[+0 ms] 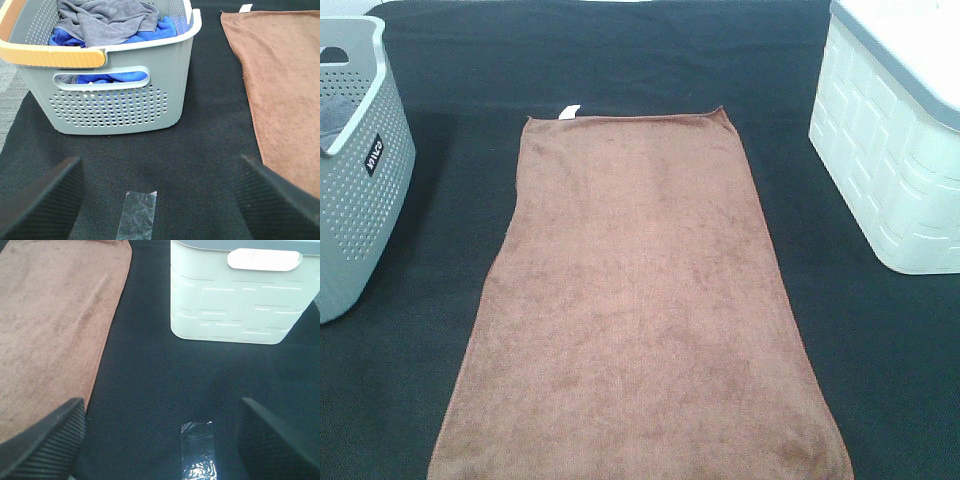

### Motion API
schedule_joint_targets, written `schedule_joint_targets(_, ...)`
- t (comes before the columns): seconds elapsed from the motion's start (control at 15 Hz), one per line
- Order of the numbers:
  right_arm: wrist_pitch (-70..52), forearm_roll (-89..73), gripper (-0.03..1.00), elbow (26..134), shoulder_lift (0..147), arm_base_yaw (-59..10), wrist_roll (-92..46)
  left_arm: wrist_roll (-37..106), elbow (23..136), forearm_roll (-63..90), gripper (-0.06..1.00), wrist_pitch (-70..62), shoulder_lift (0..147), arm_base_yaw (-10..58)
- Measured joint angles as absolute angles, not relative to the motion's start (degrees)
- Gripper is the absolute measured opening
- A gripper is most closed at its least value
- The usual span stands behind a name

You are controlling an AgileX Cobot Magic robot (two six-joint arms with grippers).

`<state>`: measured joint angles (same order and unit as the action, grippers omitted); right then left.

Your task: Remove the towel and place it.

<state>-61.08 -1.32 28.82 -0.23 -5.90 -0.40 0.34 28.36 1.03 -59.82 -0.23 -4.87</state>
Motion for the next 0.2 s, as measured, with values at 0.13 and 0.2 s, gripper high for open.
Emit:
schedule_joint_targets(0.13,-61.1,-1.3,0.79,28.8,-0.2,-5.9,-0.5,0.3,28.4,1.0,0.76,-59.8,-0.2,-4.9)
schedule_joint_targets(0.2,-61.1,-1.3,0.79,28.8,-0.2,-5.9,-0.5,0.3,28.4,1.0,0.76,-59.8,-0.2,-4.9)
